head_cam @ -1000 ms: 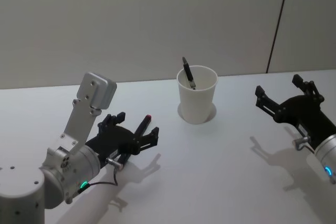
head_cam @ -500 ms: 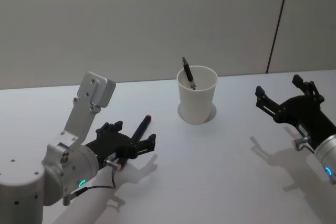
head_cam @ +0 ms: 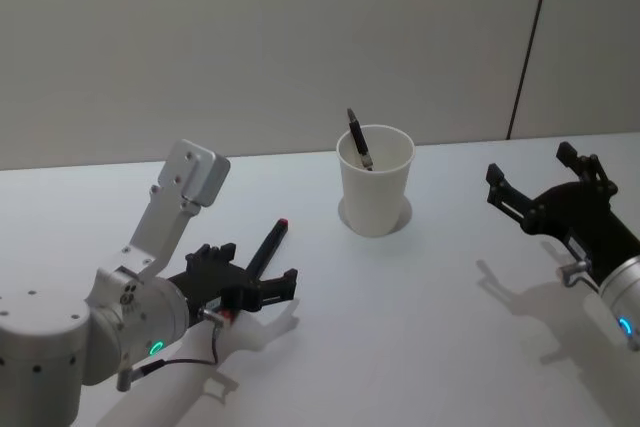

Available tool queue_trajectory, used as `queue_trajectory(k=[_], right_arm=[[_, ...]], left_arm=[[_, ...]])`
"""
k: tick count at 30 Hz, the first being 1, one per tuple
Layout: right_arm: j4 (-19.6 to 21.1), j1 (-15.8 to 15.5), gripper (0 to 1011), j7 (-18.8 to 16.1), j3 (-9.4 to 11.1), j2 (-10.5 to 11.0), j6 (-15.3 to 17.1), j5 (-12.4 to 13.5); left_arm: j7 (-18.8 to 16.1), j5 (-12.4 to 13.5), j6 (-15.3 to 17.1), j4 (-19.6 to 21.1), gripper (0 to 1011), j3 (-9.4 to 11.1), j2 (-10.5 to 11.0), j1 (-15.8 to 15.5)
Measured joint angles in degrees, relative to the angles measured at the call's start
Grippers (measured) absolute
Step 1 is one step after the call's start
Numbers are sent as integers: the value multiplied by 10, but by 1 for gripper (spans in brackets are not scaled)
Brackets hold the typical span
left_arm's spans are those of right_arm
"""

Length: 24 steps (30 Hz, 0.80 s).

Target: Place the pen into the pen holder.

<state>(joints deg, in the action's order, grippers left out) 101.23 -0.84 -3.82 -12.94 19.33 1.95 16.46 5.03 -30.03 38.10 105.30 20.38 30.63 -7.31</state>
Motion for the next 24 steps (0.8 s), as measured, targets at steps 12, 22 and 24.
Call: queue_trajectory(k=[12, 22, 24], right_arm=[[0, 0, 1001, 0, 0, 0, 0, 0], [0, 0, 1001, 0, 0, 0, 0, 0], [0, 0, 1001, 0, 0, 0, 0, 0]], left_arm=[[6, 5, 23, -18, 1001, 1, -7, -9], [-3, 5, 29, -32, 1001, 0, -15, -13], [-4, 5, 29, -34, 1001, 0, -16, -13]])
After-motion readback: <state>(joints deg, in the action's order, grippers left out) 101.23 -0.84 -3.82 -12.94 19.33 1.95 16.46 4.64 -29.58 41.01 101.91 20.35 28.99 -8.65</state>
